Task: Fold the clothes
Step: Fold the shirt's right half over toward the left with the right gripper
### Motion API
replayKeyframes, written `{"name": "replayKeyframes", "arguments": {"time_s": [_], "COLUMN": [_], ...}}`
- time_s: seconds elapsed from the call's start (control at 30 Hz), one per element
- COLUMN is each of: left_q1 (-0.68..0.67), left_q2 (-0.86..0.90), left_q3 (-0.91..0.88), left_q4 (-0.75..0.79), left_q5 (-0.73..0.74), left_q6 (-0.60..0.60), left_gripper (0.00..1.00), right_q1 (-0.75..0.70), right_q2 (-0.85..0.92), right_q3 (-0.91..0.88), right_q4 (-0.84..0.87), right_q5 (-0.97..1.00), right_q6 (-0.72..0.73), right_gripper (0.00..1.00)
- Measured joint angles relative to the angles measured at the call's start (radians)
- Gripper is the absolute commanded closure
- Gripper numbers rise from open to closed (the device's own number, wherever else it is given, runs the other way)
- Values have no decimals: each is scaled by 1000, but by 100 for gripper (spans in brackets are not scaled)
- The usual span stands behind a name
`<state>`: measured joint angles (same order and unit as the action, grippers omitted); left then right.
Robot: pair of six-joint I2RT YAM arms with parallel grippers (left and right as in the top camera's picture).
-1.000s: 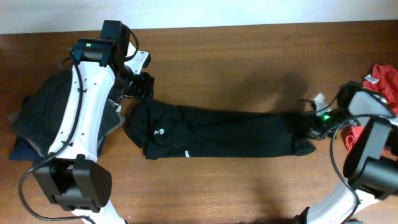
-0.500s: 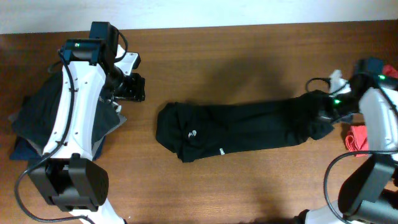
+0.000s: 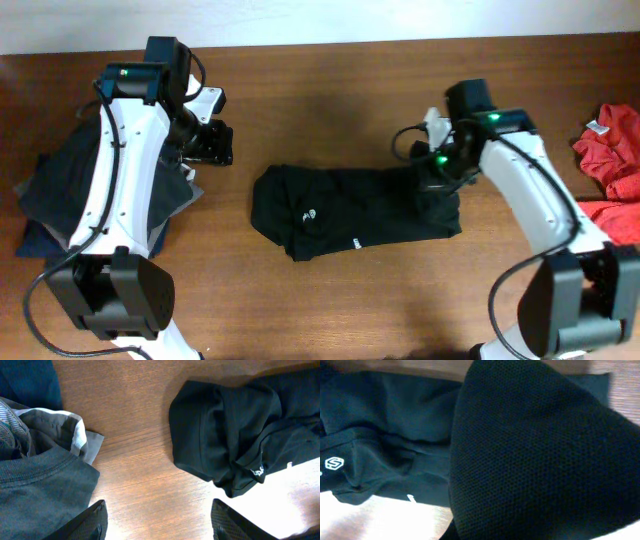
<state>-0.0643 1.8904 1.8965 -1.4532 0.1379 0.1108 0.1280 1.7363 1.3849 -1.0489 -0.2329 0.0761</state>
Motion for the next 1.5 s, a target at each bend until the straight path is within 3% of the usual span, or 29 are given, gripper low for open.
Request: {"name": "replayKeyframes", "arguments": {"time_s": [0.3, 0.33, 0.37, 0.43, 0.57, 0.67, 0.7, 0.77, 0.9, 1.03, 1.33, 1.5], "left_q1": [0, 0, 0, 0, 0, 0, 0, 0, 0, 0, 0, 0], "left_q2": [-1, -2, -2, -4, -8, -10, -10, -10, -10, -10, -10, -10], "left_q3": [0, 0, 0, 0, 0, 0, 0, 0, 0, 0, 0, 0], "left_q4": [-5, -5, -5, -5, -5, -5, -5, -5, -5, -2, 2, 2], "left_q5": [0, 0, 0, 0, 0, 0, 0, 0, 0, 0, 0, 0], "left_q6": [0, 0, 0, 0, 0, 0, 0, 0, 0, 0, 0, 0], "left_gripper": [34, 34, 35, 34, 33, 32, 32, 32, 32, 32, 32, 30], "right_q1": [130, 140, 150, 167, 166, 114, 87, 25, -87, -100, 45, 177], "right_q2": [92, 92, 92, 92, 92, 92, 92, 92, 91, 91, 125, 130], "right_q3": [0, 0, 0, 0, 0, 0, 0, 0, 0, -13, -174, -185], "right_q4": [44, 44, 44, 44, 46, 50, 51, 52, 51, 71, 198, 163], "right_q5": [4, 4, 3, 3, -4, -11, -19, -38, -69, -82, -213, -395], "right_q6": [77, 82, 90, 89, 88, 89, 89, 82, 94, 88, 45, -104], "right_gripper": [91, 83, 63, 43, 43, 46, 59, 96, 96, 96, 96, 96]}}
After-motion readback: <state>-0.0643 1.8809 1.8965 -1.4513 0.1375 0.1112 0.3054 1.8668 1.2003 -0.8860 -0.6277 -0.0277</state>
